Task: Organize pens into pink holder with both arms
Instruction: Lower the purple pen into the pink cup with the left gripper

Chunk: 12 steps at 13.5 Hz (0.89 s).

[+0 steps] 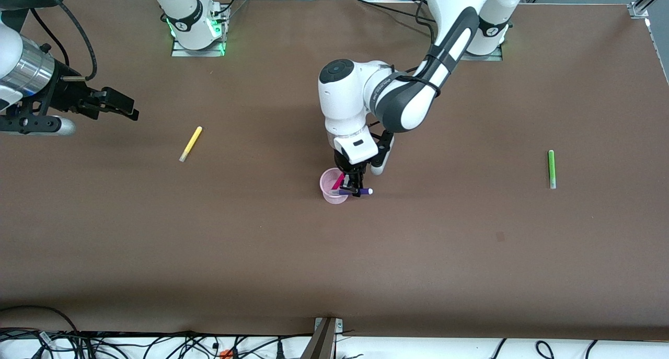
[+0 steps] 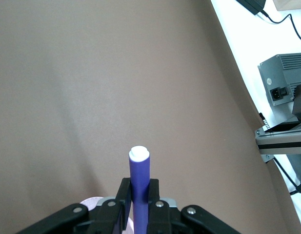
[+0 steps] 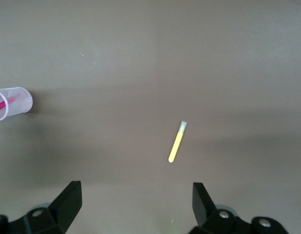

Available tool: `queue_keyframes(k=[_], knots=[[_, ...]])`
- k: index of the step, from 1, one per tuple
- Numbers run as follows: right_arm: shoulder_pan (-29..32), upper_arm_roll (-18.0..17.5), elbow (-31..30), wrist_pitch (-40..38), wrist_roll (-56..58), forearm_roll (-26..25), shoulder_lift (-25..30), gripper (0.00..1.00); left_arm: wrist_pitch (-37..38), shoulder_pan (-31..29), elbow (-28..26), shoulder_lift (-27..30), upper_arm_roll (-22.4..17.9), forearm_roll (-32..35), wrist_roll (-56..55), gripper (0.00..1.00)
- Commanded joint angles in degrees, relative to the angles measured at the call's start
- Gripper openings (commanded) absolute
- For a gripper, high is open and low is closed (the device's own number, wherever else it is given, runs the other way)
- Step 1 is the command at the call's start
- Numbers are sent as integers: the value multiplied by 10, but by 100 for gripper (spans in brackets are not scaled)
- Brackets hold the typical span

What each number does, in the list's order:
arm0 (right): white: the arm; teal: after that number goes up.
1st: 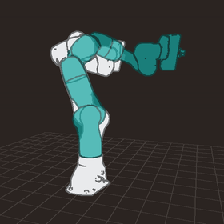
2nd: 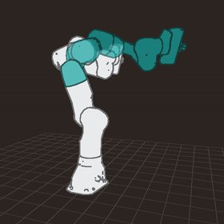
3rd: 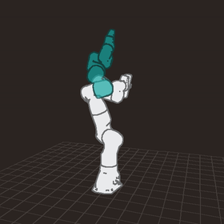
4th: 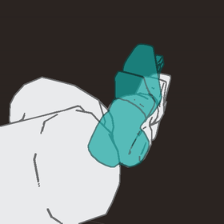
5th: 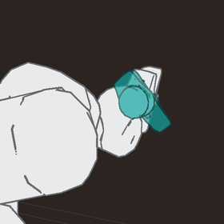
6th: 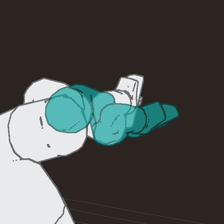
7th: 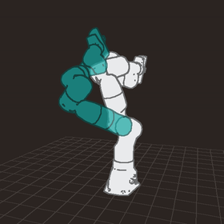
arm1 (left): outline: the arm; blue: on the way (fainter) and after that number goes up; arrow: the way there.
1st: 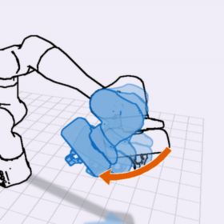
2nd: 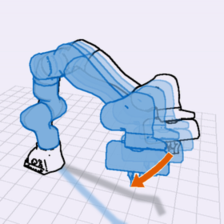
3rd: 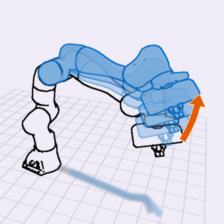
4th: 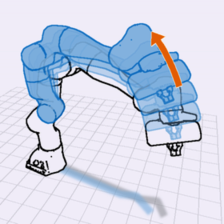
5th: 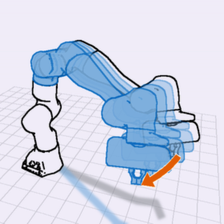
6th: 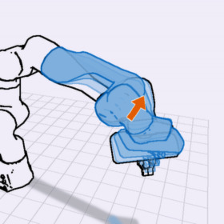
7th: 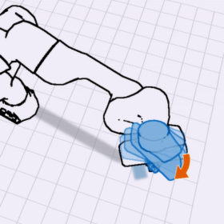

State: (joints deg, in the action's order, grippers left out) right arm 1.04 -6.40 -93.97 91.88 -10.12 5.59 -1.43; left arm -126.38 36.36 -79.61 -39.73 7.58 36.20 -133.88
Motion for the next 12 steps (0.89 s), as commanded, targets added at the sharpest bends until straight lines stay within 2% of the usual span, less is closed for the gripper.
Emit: queue_keyframes(k=[1,5,9,12], knots=[[14,-19,-50,19,-20,-15,44,100,25,25,10,-17,-11,51,-39,0],[14,-19,-42,19,-18,-23,40,100,36,41,10,-30,-12,80,-48,0],[5,-19,-11,17,-15,-57,25,100,46,49,15,-31,-12,83,-51,0],[5,-19,2,13,-13,-61,13,100,54,59,14,-40,-12,84,-51,0]])
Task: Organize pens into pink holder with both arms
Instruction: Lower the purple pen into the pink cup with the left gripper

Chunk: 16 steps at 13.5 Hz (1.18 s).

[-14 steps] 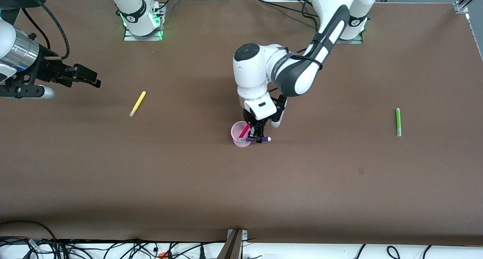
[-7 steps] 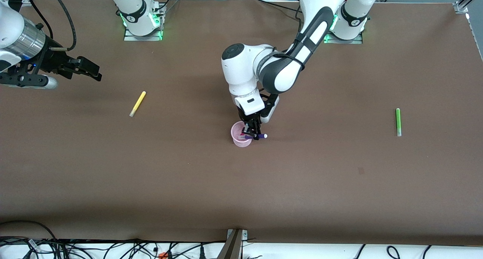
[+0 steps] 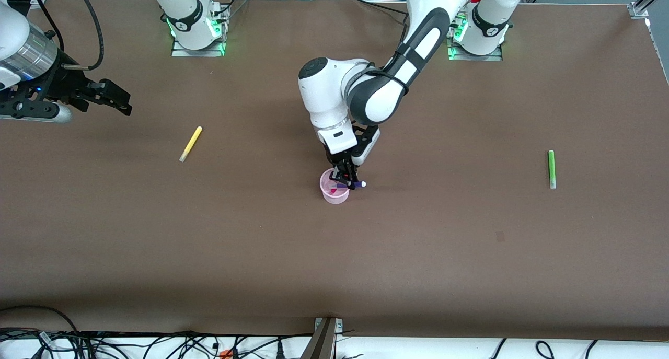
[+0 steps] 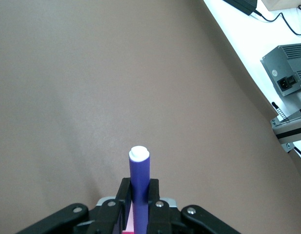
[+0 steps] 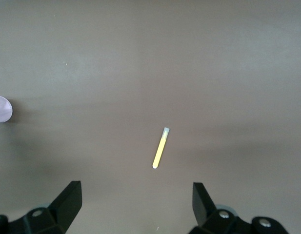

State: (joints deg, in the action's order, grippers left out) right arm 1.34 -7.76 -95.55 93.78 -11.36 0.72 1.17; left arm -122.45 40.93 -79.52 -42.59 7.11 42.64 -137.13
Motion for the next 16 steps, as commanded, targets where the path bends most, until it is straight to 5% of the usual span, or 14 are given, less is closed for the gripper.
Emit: queue_keyframes(k=[1,12,15,16], knots=[[2,-5,19,-7,-7,-11,-14,100,18,18,13,-13,-8,19,-19,0],[2,-5,18,10,-7,-5,-15,100,18,26,19,-19,-17,17,-20,0],[2,-5,18,10,-7,-5,-16,100,16,25,25,-18,-21,17,-25,47],[2,-5,18,10,-7,-4,-17,100,17,25,30,-18,-22,17,-25,54]])
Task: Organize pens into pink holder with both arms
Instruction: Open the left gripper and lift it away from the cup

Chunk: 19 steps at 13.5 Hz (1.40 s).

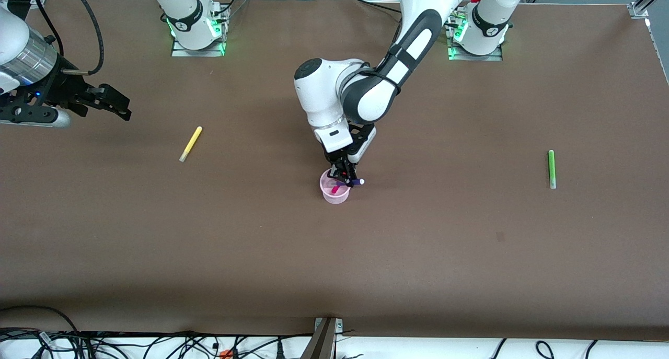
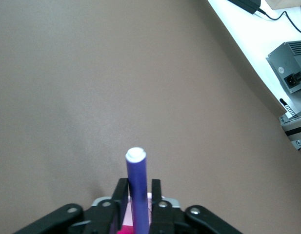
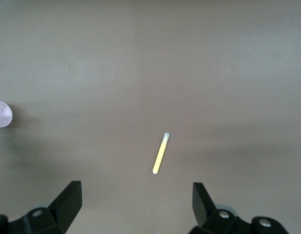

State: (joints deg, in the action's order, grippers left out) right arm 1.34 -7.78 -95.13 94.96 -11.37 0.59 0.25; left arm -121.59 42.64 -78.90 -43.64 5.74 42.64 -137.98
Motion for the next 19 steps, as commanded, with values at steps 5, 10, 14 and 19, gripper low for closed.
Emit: queue_keyframes(k=[5,10,14,19], knots=[[2,-4,14,-2,-7,-2,-8,100,9,-14,33,12,-11,10,22,68],[4,-3,14,1,-5,-2,-9,100,29,-135,26,126,-1,-174,260,73],[2,-2,14,-2,-8,-2,-8,100,121,-228,23,210,0,-326,516,95],[6,6,14,-3,-9,-3,-3,100,248,-357,9,286,0,-432,869,100]])
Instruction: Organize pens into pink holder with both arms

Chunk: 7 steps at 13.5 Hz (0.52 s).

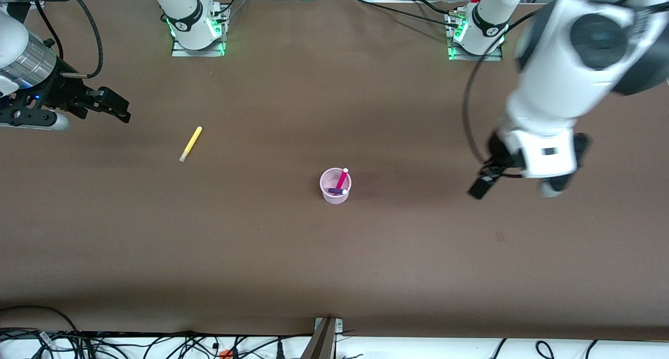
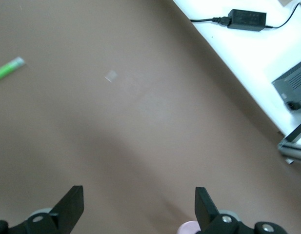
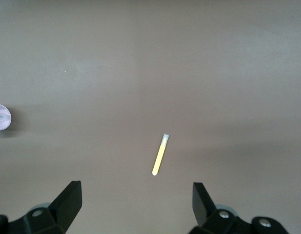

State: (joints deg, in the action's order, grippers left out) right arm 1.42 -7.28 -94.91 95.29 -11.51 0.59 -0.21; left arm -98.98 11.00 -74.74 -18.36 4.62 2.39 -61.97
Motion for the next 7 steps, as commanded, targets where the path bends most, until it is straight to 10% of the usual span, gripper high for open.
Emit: queue_keyframes(k=[1,7], knots=[[5,9,12,-6,-7,-2,1,100,48,-59,-37,43,11,-32,182,100],[5,9,12,25,1,-1,-8,100,81,-140,-118,82,10,-32,515,100]])
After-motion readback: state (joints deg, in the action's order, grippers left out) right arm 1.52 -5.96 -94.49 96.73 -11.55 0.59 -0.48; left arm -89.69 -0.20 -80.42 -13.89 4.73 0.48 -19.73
